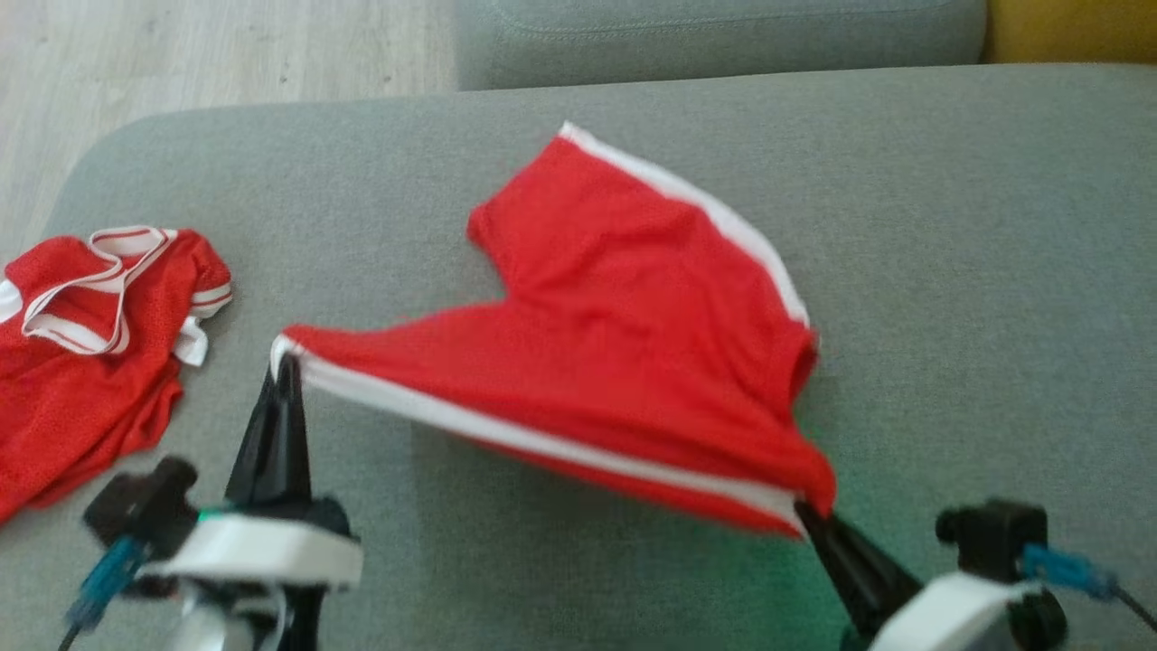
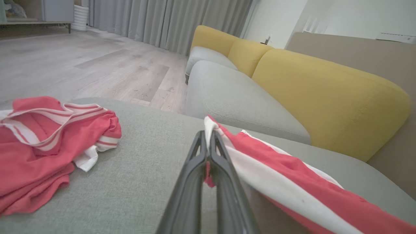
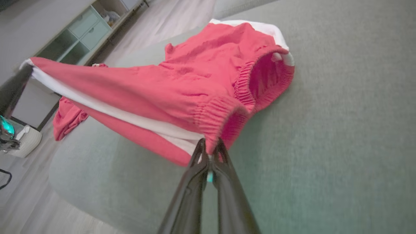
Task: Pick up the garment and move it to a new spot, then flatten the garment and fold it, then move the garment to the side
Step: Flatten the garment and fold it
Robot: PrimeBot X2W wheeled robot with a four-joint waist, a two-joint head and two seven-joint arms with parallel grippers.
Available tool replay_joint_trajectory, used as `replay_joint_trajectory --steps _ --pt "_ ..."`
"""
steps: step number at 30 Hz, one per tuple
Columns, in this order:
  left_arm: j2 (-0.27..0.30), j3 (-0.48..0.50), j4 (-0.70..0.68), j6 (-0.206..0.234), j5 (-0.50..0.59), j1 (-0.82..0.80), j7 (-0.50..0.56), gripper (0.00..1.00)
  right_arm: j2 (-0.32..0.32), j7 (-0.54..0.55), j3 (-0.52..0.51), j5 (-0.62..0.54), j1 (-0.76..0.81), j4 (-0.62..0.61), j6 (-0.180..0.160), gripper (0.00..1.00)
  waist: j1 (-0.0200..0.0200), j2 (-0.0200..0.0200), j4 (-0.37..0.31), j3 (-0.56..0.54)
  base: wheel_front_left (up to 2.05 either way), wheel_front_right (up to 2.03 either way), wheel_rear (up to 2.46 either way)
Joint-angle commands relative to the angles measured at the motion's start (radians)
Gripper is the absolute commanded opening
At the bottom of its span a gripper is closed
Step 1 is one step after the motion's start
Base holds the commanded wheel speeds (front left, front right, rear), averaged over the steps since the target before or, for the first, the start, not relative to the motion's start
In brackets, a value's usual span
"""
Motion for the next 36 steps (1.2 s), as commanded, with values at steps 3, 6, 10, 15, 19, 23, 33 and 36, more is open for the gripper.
replay_joint_trajectory --steps 3,6,10,15,19,23,33,36 --pt "0.055 0.035 -0.298 0.068 0.009 0.096 0.120 0.00 0.037 0.170 -0.022 -0.041 0.094 -0.230 -0.001 0.00 0.0003 0.0000 -0.008 -0.001 0.00 0.00 0.00" --pt "0.069 0.026 -0.414 0.087 0.000 0.144 0.189 0.00 0.058 0.253 -0.035 -0.046 0.136 -0.318 -0.001 0.00 0.0003 0.0000 -0.011 0.000 0.00 0.00 0.00" --pt "0.076 0.016 -0.444 0.086 -0.014 0.142 0.226 0.00 0.069 0.287 -0.048 -0.041 0.137 -0.345 -0.001 0.00 0.0003 0.0000 -0.011 0.006 0.00 0.00 0.00" --pt "0.094 -0.002 -0.361 0.033 -0.050 0.026 0.270 0.00 0.074 0.273 -0.062 -0.003 0.059 -0.296 -0.001 0.00 0.0003 0.0000 -0.010 0.048 0.00 0.00 0.00" --pt "0.122 -0.013 -0.219 -0.026 -0.073 -0.156 0.324 0.00 0.075 0.235 -0.070 0.040 -0.066 -0.215 -0.001 0.00 0.0003 0.0000 -0.020 0.112 0.00 0.00 0.00" --pt "0.147 -0.039 -0.011 -0.089 -0.084 -0.423 0.411 0.00 0.075 0.191 -0.093 0.080 -0.218 -0.124 -0.001 0.00 0.0003 0.0000 -0.053 0.200 0.00 0.00 0.00" --pt "0.174 -0.113 0.388 -0.151 -0.101 -0.833 0.584 0.00 0.075 0.079 -0.050 0.243 -0.420 0.061 -0.001 0.00 0.0003 0.0000 -0.190 0.330 0.00 0.00 0.00" --pt "0.175 -0.133 0.474 -0.159 -0.097 -0.907 0.579 0.00 0.075 0.030 -0.019 0.288 -0.456 0.103 -0.001 0.00 0.0003 0.0000 -0.228 0.356 0.00 0.00 0.00"
